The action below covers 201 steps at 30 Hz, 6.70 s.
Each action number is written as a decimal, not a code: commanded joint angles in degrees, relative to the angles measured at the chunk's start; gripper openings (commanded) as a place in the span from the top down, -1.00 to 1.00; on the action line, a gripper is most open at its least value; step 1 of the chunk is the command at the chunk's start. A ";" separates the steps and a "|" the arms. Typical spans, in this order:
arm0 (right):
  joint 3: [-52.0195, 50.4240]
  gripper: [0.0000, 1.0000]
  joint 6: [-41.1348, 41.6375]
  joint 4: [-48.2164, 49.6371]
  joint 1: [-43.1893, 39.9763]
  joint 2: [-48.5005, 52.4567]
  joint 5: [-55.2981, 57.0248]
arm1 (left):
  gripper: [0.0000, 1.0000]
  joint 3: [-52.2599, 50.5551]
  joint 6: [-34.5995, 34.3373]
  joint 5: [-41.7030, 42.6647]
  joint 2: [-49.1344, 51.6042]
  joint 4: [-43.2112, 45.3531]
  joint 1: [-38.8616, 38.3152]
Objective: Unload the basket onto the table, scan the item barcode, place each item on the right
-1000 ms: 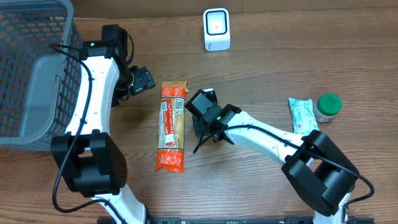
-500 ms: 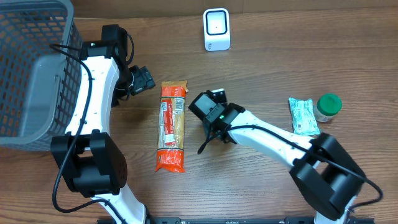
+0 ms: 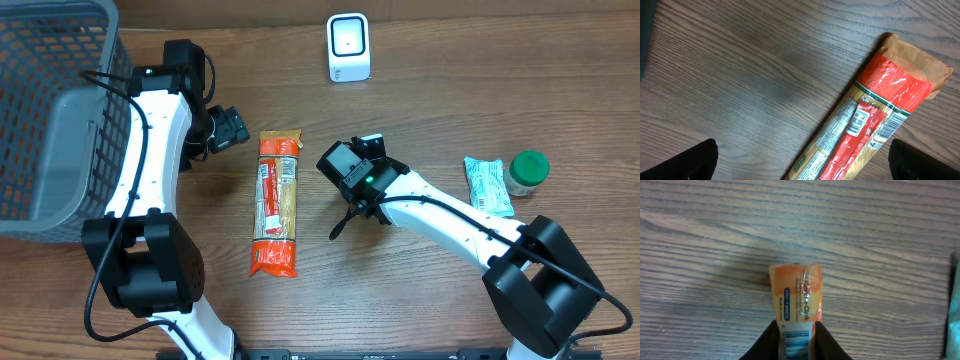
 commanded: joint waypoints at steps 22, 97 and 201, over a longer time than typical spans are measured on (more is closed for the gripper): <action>0.70 -0.10 0.20 -0.13 -0.20 -1.53 -2.56 | -1.00 0.02 0.42 -0.09 -1.09 -0.11 -0.42; -12.35 0.93 -6.27 14.80 -7.89 -6.08 -21.59 | -1.00 0.02 0.42 -0.11 -1.09 -0.11 -0.42; -12.44 0.46 9.90 21.70 -6.05 -0.55 -36.68 | -0.99 0.02 0.44 -0.11 -1.09 -0.11 -0.42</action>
